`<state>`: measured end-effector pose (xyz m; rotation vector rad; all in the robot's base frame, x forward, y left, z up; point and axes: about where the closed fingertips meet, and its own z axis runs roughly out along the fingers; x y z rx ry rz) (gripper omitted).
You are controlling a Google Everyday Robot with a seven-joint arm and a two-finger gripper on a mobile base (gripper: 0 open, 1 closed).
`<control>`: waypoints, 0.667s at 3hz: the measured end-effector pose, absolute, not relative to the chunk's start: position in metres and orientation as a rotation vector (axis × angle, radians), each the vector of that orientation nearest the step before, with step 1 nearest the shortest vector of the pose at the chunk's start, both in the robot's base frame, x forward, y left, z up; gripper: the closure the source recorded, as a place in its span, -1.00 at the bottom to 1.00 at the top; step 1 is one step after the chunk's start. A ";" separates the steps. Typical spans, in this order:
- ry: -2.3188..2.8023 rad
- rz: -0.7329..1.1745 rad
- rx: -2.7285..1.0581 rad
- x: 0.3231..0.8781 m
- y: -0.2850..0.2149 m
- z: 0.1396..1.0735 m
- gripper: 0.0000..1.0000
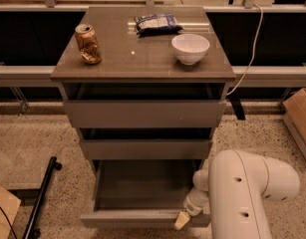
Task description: Open bottom drawer
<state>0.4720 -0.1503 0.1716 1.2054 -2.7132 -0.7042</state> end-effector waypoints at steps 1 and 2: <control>-2.716 -0.700 1.204 0.461 -0.152 0.176 0.08; -2.716 -0.700 1.204 0.461 -0.152 0.176 -0.27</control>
Offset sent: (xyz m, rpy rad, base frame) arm -0.0109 -0.0021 0.0046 -0.0024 -0.0022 -0.0017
